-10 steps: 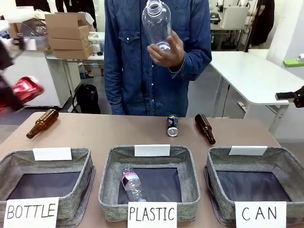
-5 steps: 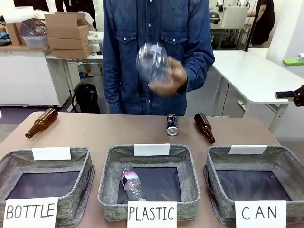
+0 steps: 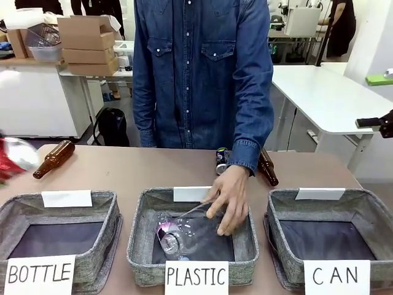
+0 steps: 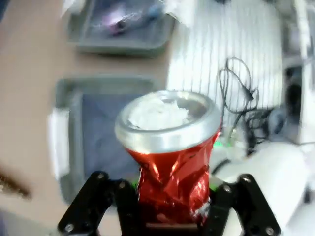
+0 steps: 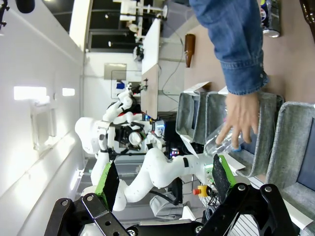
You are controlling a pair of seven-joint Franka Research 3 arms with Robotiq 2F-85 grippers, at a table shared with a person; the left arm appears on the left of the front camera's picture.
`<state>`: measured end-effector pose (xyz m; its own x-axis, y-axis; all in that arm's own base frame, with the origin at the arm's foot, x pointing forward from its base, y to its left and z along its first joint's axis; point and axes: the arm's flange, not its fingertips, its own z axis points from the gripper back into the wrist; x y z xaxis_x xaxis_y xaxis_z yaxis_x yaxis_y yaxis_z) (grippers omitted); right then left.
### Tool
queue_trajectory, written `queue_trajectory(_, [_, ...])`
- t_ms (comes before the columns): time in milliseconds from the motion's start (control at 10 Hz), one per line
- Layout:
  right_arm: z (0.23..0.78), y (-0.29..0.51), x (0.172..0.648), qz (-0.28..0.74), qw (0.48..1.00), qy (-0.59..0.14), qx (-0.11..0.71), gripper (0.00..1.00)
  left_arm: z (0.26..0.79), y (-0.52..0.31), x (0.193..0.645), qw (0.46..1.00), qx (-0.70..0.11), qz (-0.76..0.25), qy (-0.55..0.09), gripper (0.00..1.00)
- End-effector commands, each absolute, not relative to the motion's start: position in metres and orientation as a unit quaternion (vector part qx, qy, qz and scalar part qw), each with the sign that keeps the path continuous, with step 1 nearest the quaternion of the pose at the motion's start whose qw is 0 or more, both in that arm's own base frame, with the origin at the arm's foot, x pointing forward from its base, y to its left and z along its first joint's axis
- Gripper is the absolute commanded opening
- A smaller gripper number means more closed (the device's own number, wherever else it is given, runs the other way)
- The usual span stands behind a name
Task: Sort the can waste into the basket.
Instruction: Pick up the can waste from the table and place it in the right Fabric basket.
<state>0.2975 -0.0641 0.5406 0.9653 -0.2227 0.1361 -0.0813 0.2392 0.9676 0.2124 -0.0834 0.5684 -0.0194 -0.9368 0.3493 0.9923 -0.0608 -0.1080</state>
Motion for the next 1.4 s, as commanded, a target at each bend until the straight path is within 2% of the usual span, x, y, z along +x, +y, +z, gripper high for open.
queue_trajectory(0, [0.541,-0.064,0.300,-0.036,0.771,-0.134,0.621,1.00,0.557,-0.142,0.250,0.602,-0.188,-0.769,-0.107,0.00])
queue_trajectory(200, [0.541,-0.064,0.300,-0.036,0.771,-0.134,0.621,1.00,0.558,-0.126,0.251,0.617,-0.178,-0.759,-0.109,0.00])
queue_trajectory(500, [0.541,-0.064,0.300,-0.036,0.771,-0.134,0.621,1.00,0.570,-0.028,0.198,0.685,-0.135,-0.699,-0.157,0.00])
queue_trajectory(700, [0.541,-0.064,0.300,-0.036,0.771,-0.134,0.621,1.00,0.570,-0.012,0.177,0.696,-0.129,-0.683,-0.181,0.00])
queue_trajectory(1000, [0.541,-0.064,0.300,-0.036,0.771,-0.134,0.621,1.00,0.561,-0.048,0.198,0.672,-0.157,-0.706,-0.162,0.00])
queue_trajectory(1200, [0.541,-0.064,0.297,-0.045,0.777,-0.124,0.615,1.00,0.547,-0.128,0.233,0.629,-0.194,-0.743,-0.126,0.00])
queue_trajectory(1300, [0.568,-0.110,0.278,-0.049,0.787,-0.170,0.590,1.00,0.539,-0.177,0.247,0.605,-0.200,-0.765,-0.097,0.00])
